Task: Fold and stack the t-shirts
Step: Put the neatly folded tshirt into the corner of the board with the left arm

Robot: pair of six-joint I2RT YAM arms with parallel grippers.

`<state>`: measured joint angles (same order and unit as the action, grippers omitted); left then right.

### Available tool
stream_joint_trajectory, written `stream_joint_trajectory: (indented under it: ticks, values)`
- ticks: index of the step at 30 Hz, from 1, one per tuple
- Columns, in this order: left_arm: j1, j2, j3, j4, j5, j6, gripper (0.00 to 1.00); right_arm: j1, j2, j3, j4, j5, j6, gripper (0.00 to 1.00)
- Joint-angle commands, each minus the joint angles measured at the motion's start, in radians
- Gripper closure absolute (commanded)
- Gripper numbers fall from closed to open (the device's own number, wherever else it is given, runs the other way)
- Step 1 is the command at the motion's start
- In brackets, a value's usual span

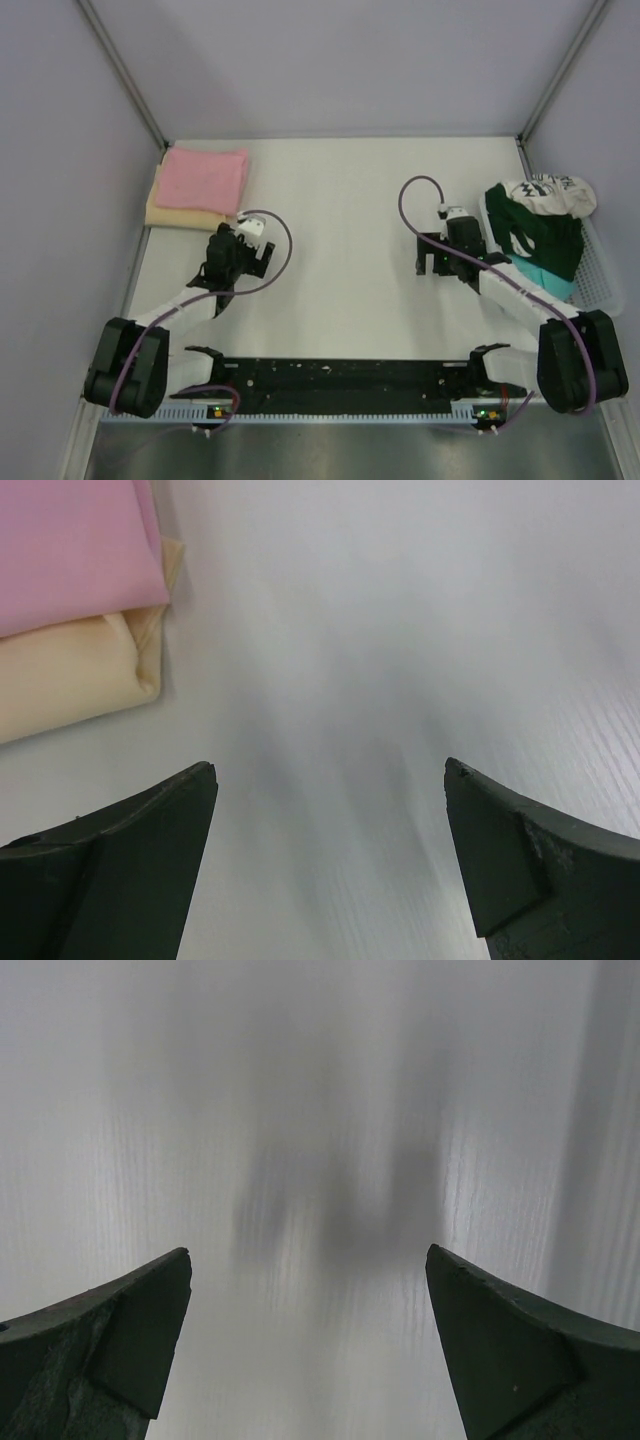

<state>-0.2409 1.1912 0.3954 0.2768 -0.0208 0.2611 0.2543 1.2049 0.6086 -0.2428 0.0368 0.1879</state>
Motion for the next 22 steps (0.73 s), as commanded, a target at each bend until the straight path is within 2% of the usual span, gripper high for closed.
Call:
stream_joint_trajectory:
  ticks: [1,19,22]
  values:
    - [0.005,0.001,-0.049,0.303,-0.076,-0.062,0.01,0.000,-0.036,-0.017,0.105,0.069,0.013,0.01]
    - [0.005,-0.012,-0.063,0.320,-0.038,-0.046,0.01,0.002,-0.071,-0.036,0.140,0.095,0.004,0.01]
    - [0.005,-0.010,-0.061,0.320,-0.070,-0.057,0.01,0.000,-0.071,-0.036,0.140,0.095,0.004,0.01]
